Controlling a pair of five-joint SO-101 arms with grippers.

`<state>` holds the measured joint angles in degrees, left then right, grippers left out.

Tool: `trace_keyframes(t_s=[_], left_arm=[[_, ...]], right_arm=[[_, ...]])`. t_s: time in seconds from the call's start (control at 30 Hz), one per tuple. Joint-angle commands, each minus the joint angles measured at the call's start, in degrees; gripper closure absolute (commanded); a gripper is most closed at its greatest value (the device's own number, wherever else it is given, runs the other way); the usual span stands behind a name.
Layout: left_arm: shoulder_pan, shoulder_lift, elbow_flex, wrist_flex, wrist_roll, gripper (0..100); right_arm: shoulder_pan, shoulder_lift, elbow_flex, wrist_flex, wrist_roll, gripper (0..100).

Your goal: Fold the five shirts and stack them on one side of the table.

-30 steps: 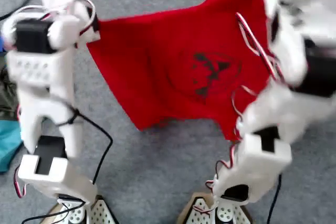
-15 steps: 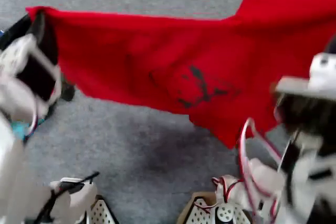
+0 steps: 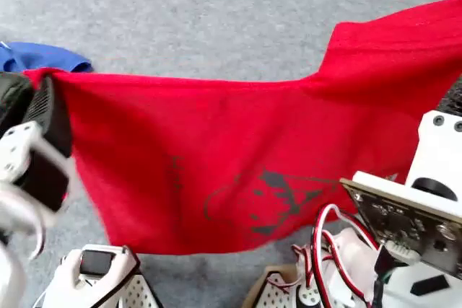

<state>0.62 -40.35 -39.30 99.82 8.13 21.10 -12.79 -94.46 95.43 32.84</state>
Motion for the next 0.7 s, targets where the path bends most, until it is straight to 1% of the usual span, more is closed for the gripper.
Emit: trace_keyframes(t_s=[0.0,0.07,0.17,0.33,0.4,0.53,0.6,0.67], left_arm=[[-0.35,0.13,9.41,-5.80,-0.26,98],[-0.35,-0.31,17.23,-10.99,-0.18,98],[-0.44,-0.31,30.68,-21.10,-0.09,98],[-0.44,0.04,49.05,-38.86,-0.35,98],[-0.53,0.31,55.30,-45.89,-0.44,98],[-0.62,4.00,67.43,-63.56,-1.49,98],[-1.85,8.04,70.51,-71.03,-1.67,98],[-3.34,13.67,70.95,-77.36,-1.58,98]], right_arm=[[-2.51,1.45,2.51,0.00,3.43,99.3],[-4.62,1.71,3.12,0.18,4.57,99.3],[-7.16,4.00,6.11,0.09,4.92,99.3],[-7.87,12.97,12.62,-3.25,4.48,99.3],[-7.87,18.77,15.60,-6.86,4.40,99.3],[-7.52,32.66,18.42,-17.67,2.81,99.3],[-7.52,38.37,18.24,-21.54,2.81,99.3],[-7.60,43.03,17.80,-24.35,2.81,99.3]])
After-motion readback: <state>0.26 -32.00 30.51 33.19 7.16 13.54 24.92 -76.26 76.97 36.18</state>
